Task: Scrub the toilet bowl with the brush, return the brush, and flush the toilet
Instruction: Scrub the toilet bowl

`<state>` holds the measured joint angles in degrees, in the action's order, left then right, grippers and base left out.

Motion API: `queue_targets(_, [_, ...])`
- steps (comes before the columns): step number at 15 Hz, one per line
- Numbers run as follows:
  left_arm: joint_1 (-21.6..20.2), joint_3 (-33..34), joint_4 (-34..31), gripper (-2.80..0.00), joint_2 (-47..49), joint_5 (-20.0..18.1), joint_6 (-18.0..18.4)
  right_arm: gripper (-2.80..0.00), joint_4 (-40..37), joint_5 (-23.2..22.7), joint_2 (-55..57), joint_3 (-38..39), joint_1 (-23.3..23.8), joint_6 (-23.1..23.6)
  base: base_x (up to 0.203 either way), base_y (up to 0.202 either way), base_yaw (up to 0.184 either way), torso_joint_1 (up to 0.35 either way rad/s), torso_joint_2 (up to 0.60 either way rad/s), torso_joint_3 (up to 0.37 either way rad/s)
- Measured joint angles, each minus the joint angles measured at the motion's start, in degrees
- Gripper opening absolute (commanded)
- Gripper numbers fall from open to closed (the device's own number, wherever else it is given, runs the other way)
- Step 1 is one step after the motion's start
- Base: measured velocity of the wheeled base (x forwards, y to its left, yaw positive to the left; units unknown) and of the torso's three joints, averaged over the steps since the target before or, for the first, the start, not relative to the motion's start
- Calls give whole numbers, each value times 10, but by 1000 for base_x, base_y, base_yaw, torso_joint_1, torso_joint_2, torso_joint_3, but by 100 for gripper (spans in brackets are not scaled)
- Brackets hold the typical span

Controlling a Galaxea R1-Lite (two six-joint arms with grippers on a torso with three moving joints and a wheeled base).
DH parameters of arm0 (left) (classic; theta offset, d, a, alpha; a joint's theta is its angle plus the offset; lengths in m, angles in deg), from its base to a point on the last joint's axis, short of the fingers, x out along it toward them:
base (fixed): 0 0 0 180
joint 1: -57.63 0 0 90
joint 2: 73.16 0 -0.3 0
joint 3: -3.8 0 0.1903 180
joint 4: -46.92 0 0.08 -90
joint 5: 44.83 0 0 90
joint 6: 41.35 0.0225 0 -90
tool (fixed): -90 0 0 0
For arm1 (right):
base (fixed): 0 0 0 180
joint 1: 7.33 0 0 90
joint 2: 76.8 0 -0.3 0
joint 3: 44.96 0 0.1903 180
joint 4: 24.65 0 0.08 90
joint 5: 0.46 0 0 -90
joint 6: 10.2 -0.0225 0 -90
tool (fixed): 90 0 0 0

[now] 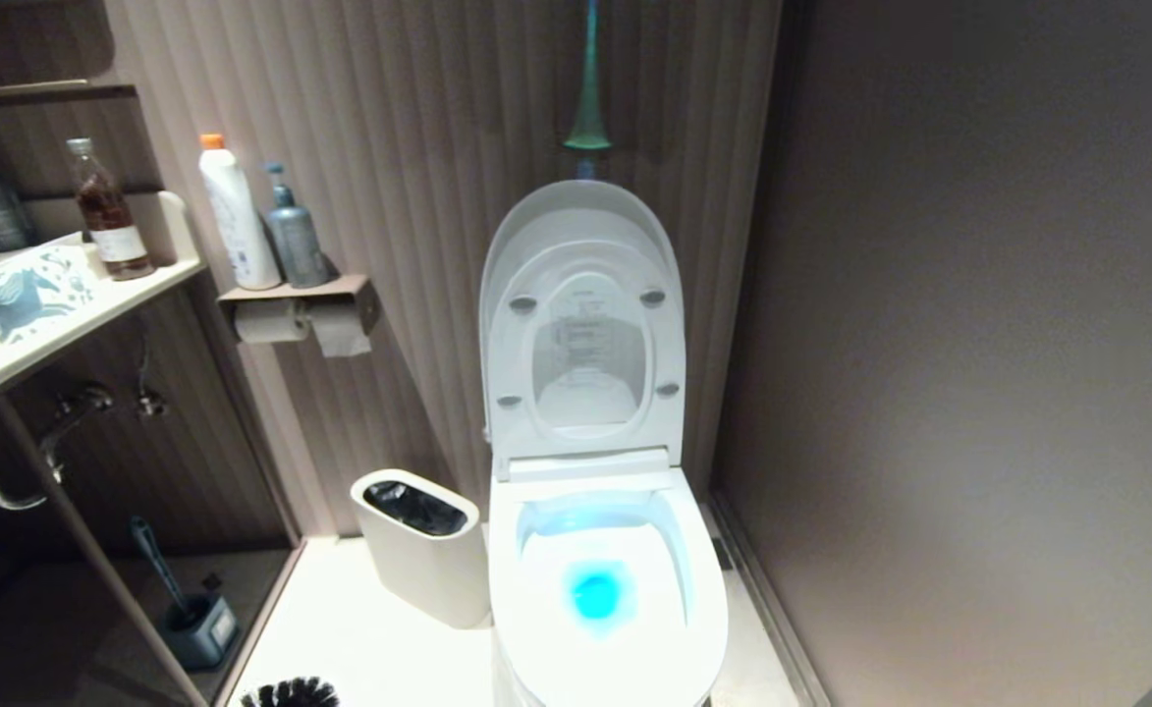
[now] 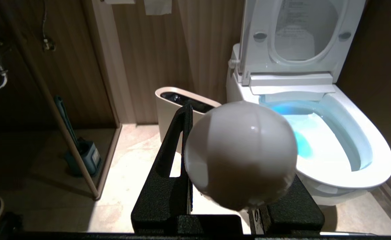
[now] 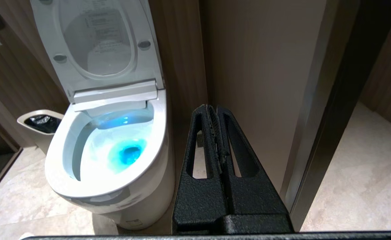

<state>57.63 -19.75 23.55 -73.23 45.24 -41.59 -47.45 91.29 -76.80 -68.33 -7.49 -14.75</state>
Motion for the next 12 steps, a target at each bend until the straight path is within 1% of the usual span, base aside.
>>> queue_targets(12, [0,0,-2,-280,0,1,1,-280,0,0,0,0,0,0,0,0,0,4,2,-198])
